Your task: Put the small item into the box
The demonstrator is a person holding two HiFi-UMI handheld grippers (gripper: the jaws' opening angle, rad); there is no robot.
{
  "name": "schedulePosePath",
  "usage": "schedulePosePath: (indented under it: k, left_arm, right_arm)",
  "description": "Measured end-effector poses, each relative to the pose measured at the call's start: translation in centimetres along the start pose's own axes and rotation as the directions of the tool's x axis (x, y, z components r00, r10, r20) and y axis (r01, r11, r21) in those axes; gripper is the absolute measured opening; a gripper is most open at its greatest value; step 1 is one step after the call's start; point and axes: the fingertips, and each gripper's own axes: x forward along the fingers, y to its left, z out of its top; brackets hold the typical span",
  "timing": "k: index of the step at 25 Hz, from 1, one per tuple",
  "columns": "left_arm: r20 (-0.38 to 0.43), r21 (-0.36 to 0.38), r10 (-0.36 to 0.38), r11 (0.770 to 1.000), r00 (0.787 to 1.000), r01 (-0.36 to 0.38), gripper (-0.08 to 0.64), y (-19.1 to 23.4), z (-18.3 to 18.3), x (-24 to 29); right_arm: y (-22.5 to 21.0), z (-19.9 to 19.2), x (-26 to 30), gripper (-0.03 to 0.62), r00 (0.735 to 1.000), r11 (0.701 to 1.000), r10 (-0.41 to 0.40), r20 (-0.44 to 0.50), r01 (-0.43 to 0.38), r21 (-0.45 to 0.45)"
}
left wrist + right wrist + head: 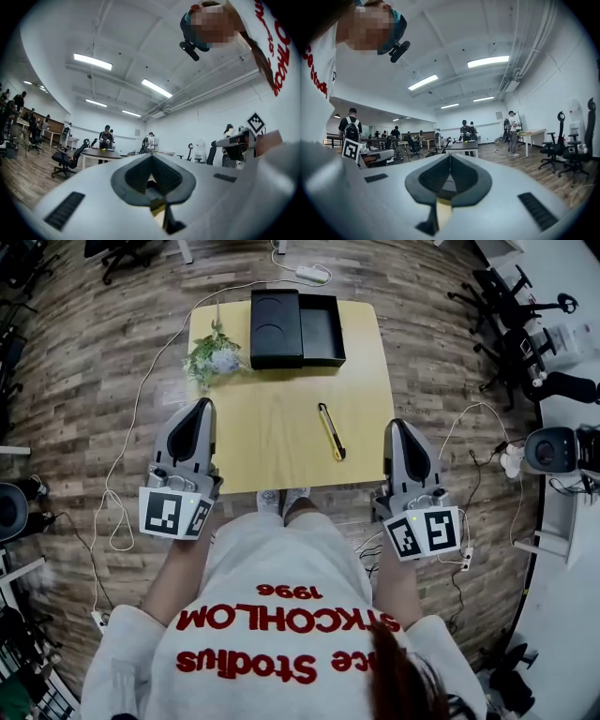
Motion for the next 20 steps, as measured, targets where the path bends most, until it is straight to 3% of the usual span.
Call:
schedulePosePath:
  k: [20]
  left_arm:
    - [0.023, 0.043, 0.146, 0.988, 0.989, -0.147, 0.006, 1.8, 0.9, 7.0]
  right_arm:
    - [-4.4, 2.8, 10.5, 0.005, 0.974, 0.974, 0.227, 0.021, -0.227, -0.007]
